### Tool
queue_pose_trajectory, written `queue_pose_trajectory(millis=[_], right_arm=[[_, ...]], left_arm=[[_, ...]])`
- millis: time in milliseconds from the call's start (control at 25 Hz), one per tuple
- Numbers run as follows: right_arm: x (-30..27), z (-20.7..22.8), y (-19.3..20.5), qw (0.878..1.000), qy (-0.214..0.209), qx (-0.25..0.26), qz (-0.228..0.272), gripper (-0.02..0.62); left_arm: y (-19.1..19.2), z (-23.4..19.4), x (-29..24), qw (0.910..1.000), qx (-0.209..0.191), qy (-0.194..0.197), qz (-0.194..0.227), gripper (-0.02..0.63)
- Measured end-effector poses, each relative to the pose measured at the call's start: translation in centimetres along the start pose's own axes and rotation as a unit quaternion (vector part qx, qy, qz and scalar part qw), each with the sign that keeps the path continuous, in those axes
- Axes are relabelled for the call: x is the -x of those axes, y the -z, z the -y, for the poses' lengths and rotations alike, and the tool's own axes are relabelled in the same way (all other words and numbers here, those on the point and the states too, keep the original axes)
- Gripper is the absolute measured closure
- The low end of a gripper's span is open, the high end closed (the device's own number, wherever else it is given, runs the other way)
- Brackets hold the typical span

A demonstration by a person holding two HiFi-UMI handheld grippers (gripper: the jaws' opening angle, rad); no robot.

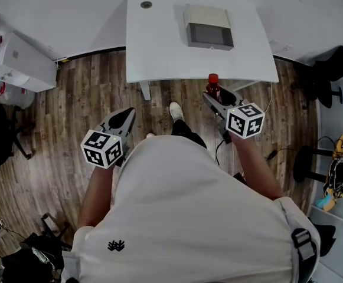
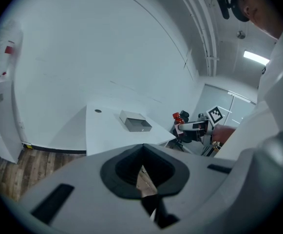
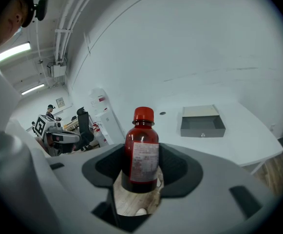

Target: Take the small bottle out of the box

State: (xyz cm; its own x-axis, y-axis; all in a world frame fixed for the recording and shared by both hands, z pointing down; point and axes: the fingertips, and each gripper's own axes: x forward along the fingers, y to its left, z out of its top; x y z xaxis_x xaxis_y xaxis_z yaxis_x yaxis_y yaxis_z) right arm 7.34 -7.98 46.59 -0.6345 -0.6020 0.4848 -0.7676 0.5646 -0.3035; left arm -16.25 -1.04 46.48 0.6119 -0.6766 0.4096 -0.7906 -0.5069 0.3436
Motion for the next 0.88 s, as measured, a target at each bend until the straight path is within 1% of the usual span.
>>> queue_pose_trajectory(millis=[480, 880], right_arm=[[-1.1, 0.2, -1.4, 1.000, 0.001, 0.008, -0.001, 0.371], [-2.2, 2.2, -2.6, 1.000, 0.005, 0.004, 0.002, 0.371]], left_arm=[[0.0, -1.2, 1.1, 0.9998, 0.009, -0.014, -0.004, 0.600], [-0.9, -1.7, -0.5, 0.9998, 0.012, -0.015, -0.010, 0.600]])
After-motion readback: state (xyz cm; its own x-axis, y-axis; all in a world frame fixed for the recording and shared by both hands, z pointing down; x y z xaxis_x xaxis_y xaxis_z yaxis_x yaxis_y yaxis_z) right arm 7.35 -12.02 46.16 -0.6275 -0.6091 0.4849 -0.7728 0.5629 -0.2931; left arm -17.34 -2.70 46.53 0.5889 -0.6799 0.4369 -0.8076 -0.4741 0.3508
